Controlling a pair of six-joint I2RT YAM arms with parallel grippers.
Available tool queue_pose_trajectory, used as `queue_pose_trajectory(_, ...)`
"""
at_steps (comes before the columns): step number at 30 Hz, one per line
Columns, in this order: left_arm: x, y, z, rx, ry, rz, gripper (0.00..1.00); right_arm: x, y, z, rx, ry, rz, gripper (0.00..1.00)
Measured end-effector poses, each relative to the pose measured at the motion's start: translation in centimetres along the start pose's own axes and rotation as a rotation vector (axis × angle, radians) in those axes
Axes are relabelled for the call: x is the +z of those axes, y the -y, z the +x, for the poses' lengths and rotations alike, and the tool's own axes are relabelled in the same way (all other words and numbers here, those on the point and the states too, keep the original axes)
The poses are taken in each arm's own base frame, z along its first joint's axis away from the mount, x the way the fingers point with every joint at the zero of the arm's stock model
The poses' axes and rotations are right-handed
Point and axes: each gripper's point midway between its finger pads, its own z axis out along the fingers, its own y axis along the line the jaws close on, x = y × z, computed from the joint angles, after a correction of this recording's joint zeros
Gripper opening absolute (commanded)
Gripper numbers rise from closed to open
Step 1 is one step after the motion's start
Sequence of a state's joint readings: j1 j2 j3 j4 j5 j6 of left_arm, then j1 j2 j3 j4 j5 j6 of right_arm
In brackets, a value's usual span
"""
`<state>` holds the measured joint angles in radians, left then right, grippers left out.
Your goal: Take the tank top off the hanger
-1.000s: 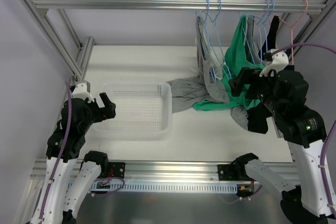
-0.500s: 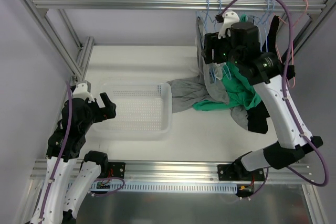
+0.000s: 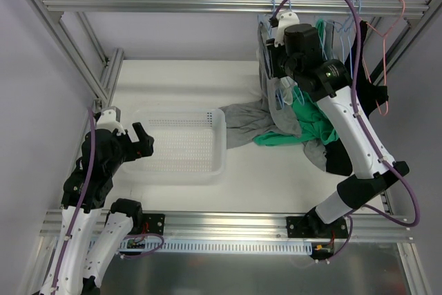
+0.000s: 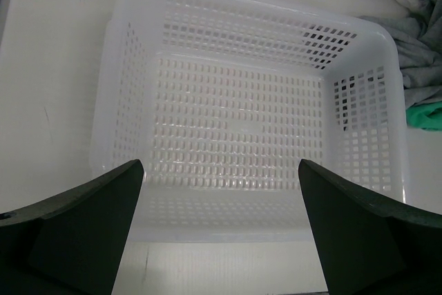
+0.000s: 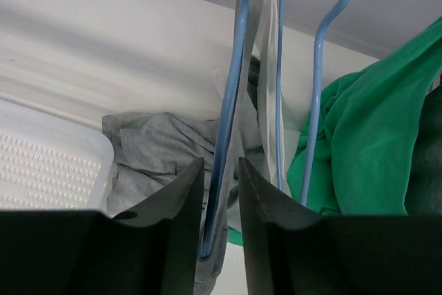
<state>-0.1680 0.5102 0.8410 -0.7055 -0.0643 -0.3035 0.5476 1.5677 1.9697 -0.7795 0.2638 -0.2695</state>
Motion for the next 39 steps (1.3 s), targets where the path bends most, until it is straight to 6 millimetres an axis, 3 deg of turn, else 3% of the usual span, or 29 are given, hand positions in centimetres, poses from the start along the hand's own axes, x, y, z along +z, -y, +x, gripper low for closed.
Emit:
queue_pose_trajectory(7,0.1,0.3,-0.1,0.0,0.003,0.016,0.99,0.2,0.4,-0.9,0.03,0.036,0.029,0.0)
queue_pose_trajectory(17,0.0,0.7,0.0,0.0,-0.003,0.039,0.99,0.1,0.4,-1.5,0.093,0.085,0.041,0.0)
queue_pose_trajectory(30,0.1,0.8,0.1,0.0,-0.006,0.043,0.99,-4.0,0.7,-3.8,0.151,0.216,-0.01,0.0)
queue_pose_trajectory(35,0.1,1.2,0.3,0.001,-0.02,0.066,0.99,-4.9,0.3,-3.3,0.154,0.232,-0.05,0.0)
queue_pose_trajectory(39,0.1,2.4,0.4,0.005,-0.033,0.131,0.99,-6.0,-0.5,-0.6,0.164,0.202,-0.104,0.0)
